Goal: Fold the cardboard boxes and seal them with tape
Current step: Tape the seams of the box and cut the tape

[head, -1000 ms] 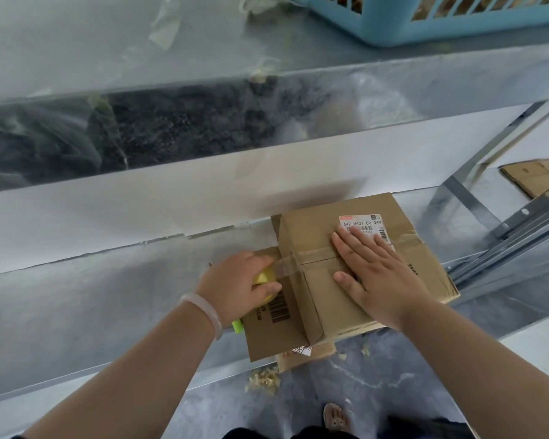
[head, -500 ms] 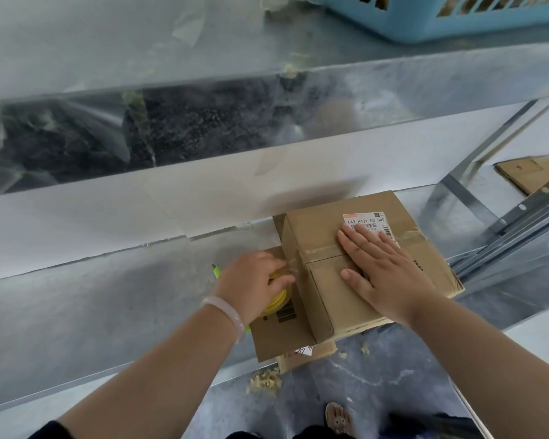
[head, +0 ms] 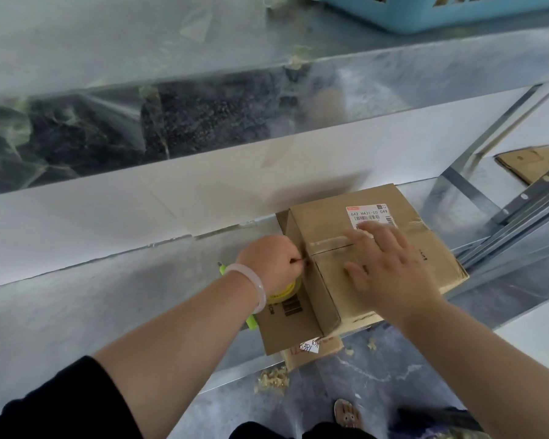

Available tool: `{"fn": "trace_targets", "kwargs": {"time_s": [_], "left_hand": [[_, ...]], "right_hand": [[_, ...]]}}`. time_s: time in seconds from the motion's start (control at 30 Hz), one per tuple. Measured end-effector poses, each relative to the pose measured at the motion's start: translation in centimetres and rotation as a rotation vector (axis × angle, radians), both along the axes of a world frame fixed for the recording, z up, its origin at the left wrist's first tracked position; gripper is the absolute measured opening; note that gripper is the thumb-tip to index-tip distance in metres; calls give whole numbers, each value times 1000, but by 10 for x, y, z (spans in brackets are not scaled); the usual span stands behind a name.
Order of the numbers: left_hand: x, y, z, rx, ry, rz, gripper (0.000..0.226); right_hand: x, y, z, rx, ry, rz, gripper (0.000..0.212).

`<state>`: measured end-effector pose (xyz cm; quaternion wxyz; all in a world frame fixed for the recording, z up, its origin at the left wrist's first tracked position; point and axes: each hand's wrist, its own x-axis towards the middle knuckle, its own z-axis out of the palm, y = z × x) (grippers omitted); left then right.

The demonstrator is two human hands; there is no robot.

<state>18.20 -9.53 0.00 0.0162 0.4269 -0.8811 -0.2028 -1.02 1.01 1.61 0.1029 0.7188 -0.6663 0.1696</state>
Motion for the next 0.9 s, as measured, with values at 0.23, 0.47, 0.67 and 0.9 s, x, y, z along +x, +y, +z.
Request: {"fn": "trace_targets", "kwargs": {"time_s": [0.23, 0.47, 0.67, 0.9], "left_hand": [[-6, -11, 9, 2, -113, -35, 32], [-10, -12, 15, -8, -141, -57, 29], [-14, -16, 21, -53, -206, -112, 31], [-14, -20, 27, -40, -226, -176, 27]], "right_hand": [[103, 43, -23, 318, -82, 490, 21], [152, 2, -54, 556, 9, 272, 32], [170, -23, -55, 698, 100, 213, 35], [148, 16, -35, 660, -22, 190, 50]]}}
